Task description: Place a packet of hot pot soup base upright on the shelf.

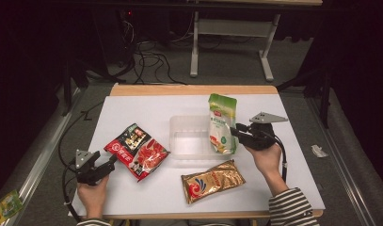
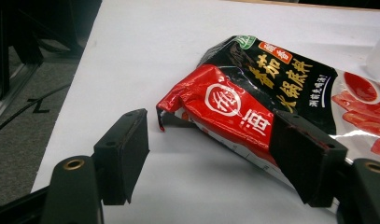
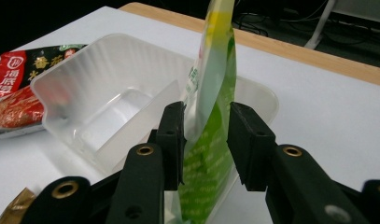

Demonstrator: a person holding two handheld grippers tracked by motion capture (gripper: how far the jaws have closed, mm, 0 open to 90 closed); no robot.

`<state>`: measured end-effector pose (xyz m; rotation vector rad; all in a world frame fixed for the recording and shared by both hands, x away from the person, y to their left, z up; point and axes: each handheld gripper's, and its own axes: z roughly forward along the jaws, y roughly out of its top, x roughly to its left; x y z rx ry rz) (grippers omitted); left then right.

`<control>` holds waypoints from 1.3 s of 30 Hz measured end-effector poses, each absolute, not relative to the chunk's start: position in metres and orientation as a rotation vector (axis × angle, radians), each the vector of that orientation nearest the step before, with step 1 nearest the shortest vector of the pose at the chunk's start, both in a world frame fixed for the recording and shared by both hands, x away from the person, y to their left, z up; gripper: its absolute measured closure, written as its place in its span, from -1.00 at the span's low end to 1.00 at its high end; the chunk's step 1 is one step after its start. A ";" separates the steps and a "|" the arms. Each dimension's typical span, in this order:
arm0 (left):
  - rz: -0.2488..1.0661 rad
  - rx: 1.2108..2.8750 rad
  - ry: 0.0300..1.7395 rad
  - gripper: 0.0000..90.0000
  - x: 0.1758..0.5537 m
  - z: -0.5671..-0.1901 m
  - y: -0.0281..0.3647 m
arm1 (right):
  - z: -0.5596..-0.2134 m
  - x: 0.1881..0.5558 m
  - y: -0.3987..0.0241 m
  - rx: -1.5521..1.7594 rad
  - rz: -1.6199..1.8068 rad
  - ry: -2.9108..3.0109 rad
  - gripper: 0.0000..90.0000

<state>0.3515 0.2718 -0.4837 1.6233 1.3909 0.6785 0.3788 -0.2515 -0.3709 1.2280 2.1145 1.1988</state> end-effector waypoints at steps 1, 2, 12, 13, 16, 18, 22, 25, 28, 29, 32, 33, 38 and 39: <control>0.678 1.622 1.392 -0.35 0.352 -0.484 0.272 | -0.371 0.377 -0.252 1.217 1.199 2.121 0.49; 0.677 1.623 1.392 -0.35 0.352 -0.484 0.272 | -0.372 0.375 -0.252 1.219 1.199 2.127 0.49; 0.676 1.622 1.391 -0.35 0.352 -0.484 0.272 | -0.389 0.371 -0.250 1.212 1.154 2.235 0.77; 0.676 1.619 1.391 -0.35 0.352 -0.484 0.272 | -0.390 0.371 -0.249 1.214 1.150 2.247 0.80; 0.674 1.623 1.392 -0.35 0.352 -0.484 0.272 | -0.393 0.369 -0.250 1.226 1.149 2.258 0.83; 0.676 1.623 1.391 -0.35 0.352 -0.484 0.272 | -0.395 0.368 -0.251 1.226 1.126 2.274 0.84; 0.677 1.623 1.391 -0.35 0.352 -0.484 0.272 | -0.400 0.368 -0.249 1.238 1.107 2.294 0.91; 0.677 1.621 1.393 -0.35 0.352 -0.484 0.272 | -0.402 0.369 -0.247 1.229 1.094 2.301 0.99; 0.678 1.621 1.391 -0.35 0.352 -0.484 0.272 | -0.403 0.371 -0.246 1.239 1.095 2.307 1.00; 0.678 1.623 1.391 -0.35 0.351 -0.484 0.272 | -0.404 0.371 -0.246 1.234 1.101 2.309 1.00; 0.679 1.623 1.391 -0.35 0.351 -0.484 0.272 | -0.405 0.373 -0.244 1.230 1.077 2.317 1.00; 0.678 1.622 1.392 -0.35 0.352 -0.484 0.272 | -0.406 0.373 -0.242 1.238 1.053 2.326 1.00; 0.676 1.622 1.392 -0.35 0.352 -0.484 0.272 | -0.421 0.380 -0.243 1.276 1.036 2.347 1.00; 0.678 1.621 1.392 -0.35 0.352 -0.484 0.272 | -0.423 0.380 -0.244 1.282 1.052 2.343 1.00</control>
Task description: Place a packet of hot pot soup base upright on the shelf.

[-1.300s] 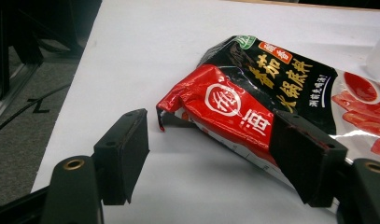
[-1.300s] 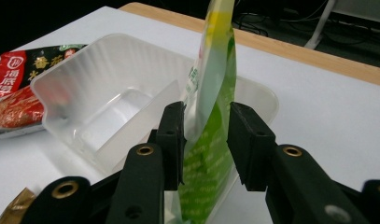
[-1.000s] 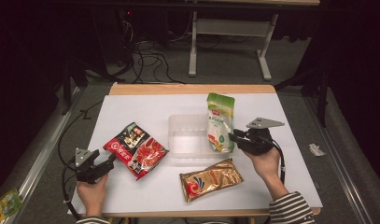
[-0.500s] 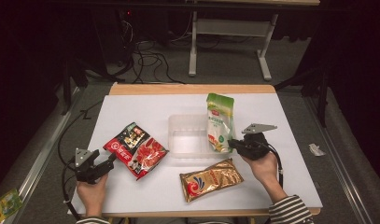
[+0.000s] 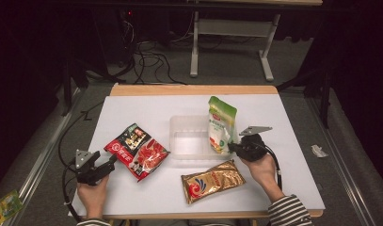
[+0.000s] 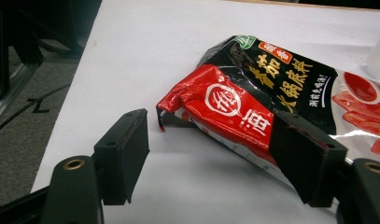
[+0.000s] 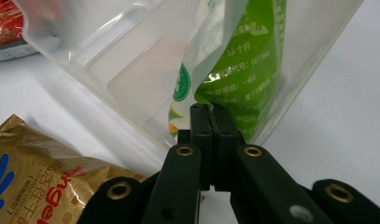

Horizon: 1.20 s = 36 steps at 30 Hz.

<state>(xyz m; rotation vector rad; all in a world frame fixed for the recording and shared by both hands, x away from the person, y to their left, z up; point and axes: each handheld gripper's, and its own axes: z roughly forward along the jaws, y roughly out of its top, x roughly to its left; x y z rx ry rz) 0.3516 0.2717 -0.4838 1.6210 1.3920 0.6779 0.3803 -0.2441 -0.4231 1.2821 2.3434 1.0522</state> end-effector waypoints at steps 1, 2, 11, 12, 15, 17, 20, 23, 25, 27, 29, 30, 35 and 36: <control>0.678 1.623 1.392 -0.35 0.351 -0.484 0.272 | -0.424 0.380 -0.244 1.295 1.052 2.342 1.00; 0.679 1.622 1.392 -0.35 0.351 -0.484 0.272 | -0.423 0.379 -0.243 1.295 1.047 2.341 1.00; 0.679 1.627 1.393 -0.35 0.352 -0.484 0.271 | -0.409 0.366 -0.243 1.232 1.085 2.278 0.76; 0.679 1.627 1.394 -0.35 0.352 -0.484 0.271 | -0.406 0.366 -0.244 1.225 1.095 2.266 0.74; 0.679 1.628 1.393 -0.35 0.352 -0.484 0.271 | -0.396 0.367 -0.246 1.225 1.125 2.225 0.67; 0.679 1.627 1.396 -0.35 0.352 -0.484 0.271 | -0.389 0.370 -0.247 1.230 1.149 2.197 0.61; 0.681 1.630 1.396 -0.35 0.352 -0.484 0.271 | -0.379 0.375 -0.245 1.223 1.156 2.156 0.59; 0.680 1.627 1.396 -0.35 0.352 -0.484 0.271 | -0.374 0.386 -0.242 1.233 1.141 2.140 0.65; 0.680 1.628 1.394 -0.35 0.352 -0.484 0.271 | -0.375 0.388 -0.241 1.235 1.136 2.143 0.70; 0.679 1.627 1.395 -0.35 0.352 -0.484 0.271 | -0.377 0.391 -0.240 1.241 1.137 2.146 0.84; 0.679 1.629 1.395 -0.35 0.352 -0.484 0.271 | -0.379 0.390 -0.241 1.237 1.144 2.143 1.00; 0.680 1.626 1.396 -0.35 0.352 -0.484 0.271 | -0.379 0.389 -0.240 1.241 1.135 2.134 1.00; 0.681 1.627 1.395 -0.35 0.352 -0.484 0.271 | -0.385 0.383 -0.247 1.248 1.133 2.115 1.00; 0.681 1.627 1.395 -0.35 0.352 -0.484 0.271 | -0.387 0.382 -0.248 1.250 1.139 2.110 1.00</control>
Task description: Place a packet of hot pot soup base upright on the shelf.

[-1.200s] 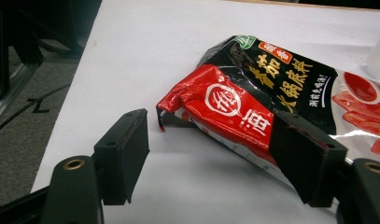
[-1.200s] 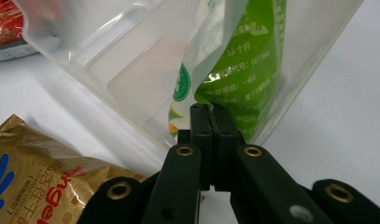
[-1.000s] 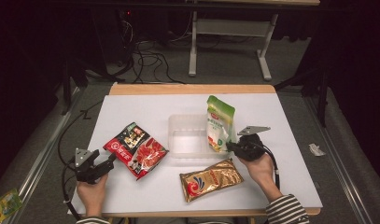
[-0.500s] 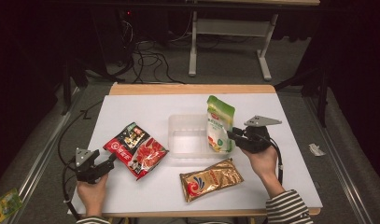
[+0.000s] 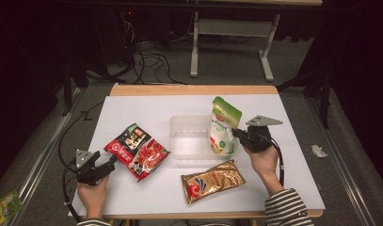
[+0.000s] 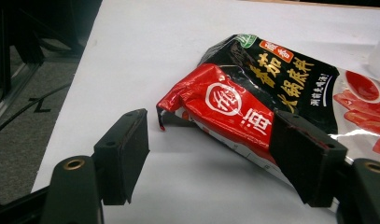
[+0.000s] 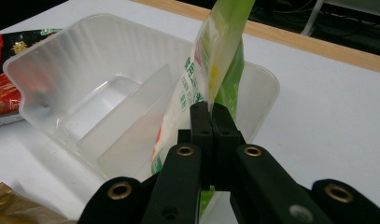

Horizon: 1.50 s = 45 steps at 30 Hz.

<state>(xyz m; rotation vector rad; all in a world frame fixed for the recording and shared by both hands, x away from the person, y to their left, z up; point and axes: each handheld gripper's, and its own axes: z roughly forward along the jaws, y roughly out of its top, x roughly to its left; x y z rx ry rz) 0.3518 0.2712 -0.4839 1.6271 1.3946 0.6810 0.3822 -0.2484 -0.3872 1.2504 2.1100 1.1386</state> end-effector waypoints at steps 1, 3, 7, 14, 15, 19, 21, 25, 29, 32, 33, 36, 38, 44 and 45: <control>0.680 1.629 1.395 -0.35 0.352 -0.484 0.271 | -0.389 0.381 -0.249 1.260 1.143 2.106 1.00; 0.681 1.627 1.397 -0.35 0.352 -0.484 0.271 | -0.393 0.379 -0.250 1.250 1.139 2.107 1.00; 0.680 1.625 1.398 -0.35 0.352 -0.484 0.271 | -0.403 0.376 -0.249 1.257 1.107 2.113 1.00; 0.674 1.627 1.400 -0.35 0.353 -0.484 0.272 | -0.407 0.375 -0.250 1.270 1.142 2.089 0.99; 0.674 1.627 1.399 -0.35 0.353 -0.484 0.272 | -0.406 0.373 -0.252 1.273 1.171 2.070 0.93; 0.676 1.627 1.399 -0.35 0.353 -0.484 0.271 | -0.400 0.366 -0.260 1.267 1.225 2.027 0.65; 0.677 1.628 1.398 -0.35 0.352 -0.484 0.271 | -0.400 0.365 -0.260 1.267 1.222 2.023 0.60; 0.675 1.622 1.398 -0.35 0.352 -0.484 0.272 | -0.398 0.359 -0.267 1.236 1.232 1.994 0.41; 0.675 1.621 1.395 -0.35 0.352 -0.484 0.272 | -0.398 0.355 -0.270 1.225 1.244 1.989 0.33; 0.675 1.618 1.397 -0.35 0.352 -0.484 0.272 | -0.399 0.352 -0.273 1.219 1.271 1.994 0.24; 0.673 1.621 1.395 -0.35 0.352 -0.484 0.272 | -0.400 0.351 -0.275 1.218 1.272 1.990 0.23; 0.675 1.617 1.397 -0.35 0.352 -0.484 0.272 | -0.403 0.348 -0.279 1.228 1.287 1.977 0.16; 0.674 1.619 1.396 -0.35 0.352 -0.484 0.272 | -0.404 0.345 -0.281 1.239 1.295 1.968 0.13; 0.671 1.627 1.398 -0.35 0.352 -0.484 0.272 | -0.406 0.337 -0.285 1.237 1.278 1.958 0.09; 0.671 1.628 1.398 -0.35 0.352 -0.484 0.272 | -0.407 0.336 -0.285 1.241 1.281 1.953 0.09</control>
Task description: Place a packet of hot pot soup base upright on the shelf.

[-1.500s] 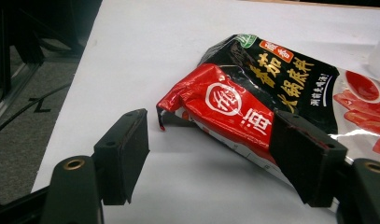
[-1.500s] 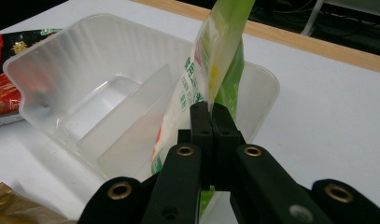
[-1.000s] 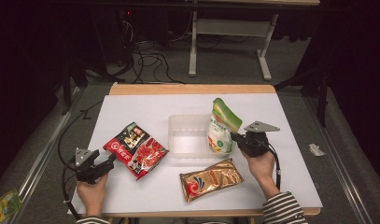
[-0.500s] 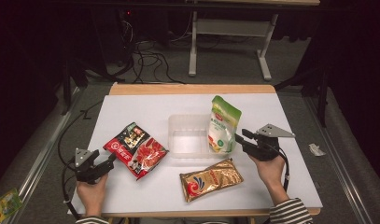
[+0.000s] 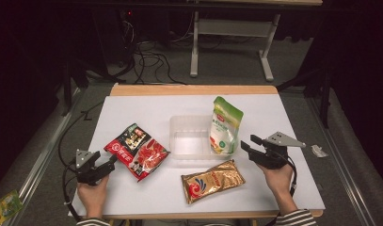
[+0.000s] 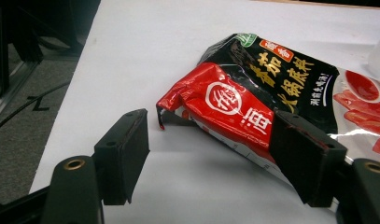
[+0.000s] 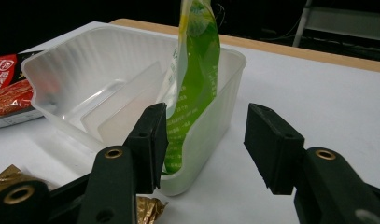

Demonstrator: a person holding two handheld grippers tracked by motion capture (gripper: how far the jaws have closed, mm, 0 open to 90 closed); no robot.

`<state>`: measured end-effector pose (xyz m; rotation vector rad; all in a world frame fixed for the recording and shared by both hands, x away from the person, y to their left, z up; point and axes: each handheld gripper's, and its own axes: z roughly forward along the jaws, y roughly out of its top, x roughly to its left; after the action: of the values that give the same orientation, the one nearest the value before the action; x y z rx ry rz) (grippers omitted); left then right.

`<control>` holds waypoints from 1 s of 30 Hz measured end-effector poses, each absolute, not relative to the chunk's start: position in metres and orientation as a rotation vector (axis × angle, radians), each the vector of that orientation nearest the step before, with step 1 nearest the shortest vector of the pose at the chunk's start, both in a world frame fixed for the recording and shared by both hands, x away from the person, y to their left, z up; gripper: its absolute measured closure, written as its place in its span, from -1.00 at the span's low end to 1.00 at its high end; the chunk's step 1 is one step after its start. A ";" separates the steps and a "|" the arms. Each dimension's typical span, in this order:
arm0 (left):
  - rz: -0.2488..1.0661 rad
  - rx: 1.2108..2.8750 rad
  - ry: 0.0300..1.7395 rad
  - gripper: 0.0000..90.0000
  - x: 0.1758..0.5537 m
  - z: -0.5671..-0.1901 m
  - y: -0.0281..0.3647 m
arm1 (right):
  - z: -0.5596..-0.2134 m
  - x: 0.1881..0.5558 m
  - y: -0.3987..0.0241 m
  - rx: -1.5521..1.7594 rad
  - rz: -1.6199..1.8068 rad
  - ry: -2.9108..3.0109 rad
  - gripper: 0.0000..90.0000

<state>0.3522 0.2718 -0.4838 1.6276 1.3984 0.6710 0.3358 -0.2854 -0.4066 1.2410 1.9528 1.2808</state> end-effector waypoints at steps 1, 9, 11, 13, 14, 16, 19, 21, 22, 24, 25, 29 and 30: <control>0.672 1.628 1.398 -0.35 0.352 -0.484 0.272 | -0.407 0.335 -0.286 1.242 1.282 1.947 0.09; 0.682 1.627 1.397 -0.35 0.352 -0.484 0.271 | -0.418 0.329 -0.291 1.268 1.294 1.938 0.11; 0.683 1.627 1.396 -0.35 0.352 -0.484 0.271 | -0.420 0.324 -0.292 1.267 1.302 1.922 0.12; 0.682 1.632 1.396 -0.35 0.352 -0.484 0.271 | -0.421 0.320 -0.293 1.270 1.304 1.924 0.12; 0.681 1.635 1.398 -0.35 0.352 -0.484 0.271 | -0.422 0.318 -0.294 1.273 1.302 1.931 0.12; 0.683 1.635 1.396 -0.35 0.352 -0.484 0.270 | -0.427 0.314 -0.297 1.297 1.290 1.942 0.12; 0.685 1.634 1.398 -0.35 0.352 -0.484 0.270 | -0.430 0.312 -0.298 1.297 1.287 1.954 0.11; 0.687 1.632 1.397 -0.35 0.352 -0.484 0.270 | -0.432 0.309 -0.297 1.314 1.282 1.965 0.11; 0.687 1.633 1.395 -0.35 0.352 -0.484 0.270 | -0.433 0.308 -0.297 1.307 1.278 1.974 0.11; 0.686 1.633 1.395 -0.35 0.352 -0.484 0.270 | -0.437 0.306 -0.296 1.321 1.274 1.987 0.10; 0.685 1.632 1.396 -0.35 0.352 -0.484 0.270 | -0.438 0.305 -0.295 1.328 1.274 1.996 0.09; 0.689 1.633 1.395 -0.35 0.352 -0.484 0.270 | -0.446 0.302 -0.291 1.336 1.259 2.026 0.09; 0.685 1.635 1.395 -0.35 0.352 -0.484 0.270 | -0.447 0.301 -0.290 1.339 1.256 2.031 0.09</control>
<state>0.3520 0.2703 -0.4840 1.6350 1.3947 0.6845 0.3007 -0.2902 -0.4473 1.3395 2.0312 1.2559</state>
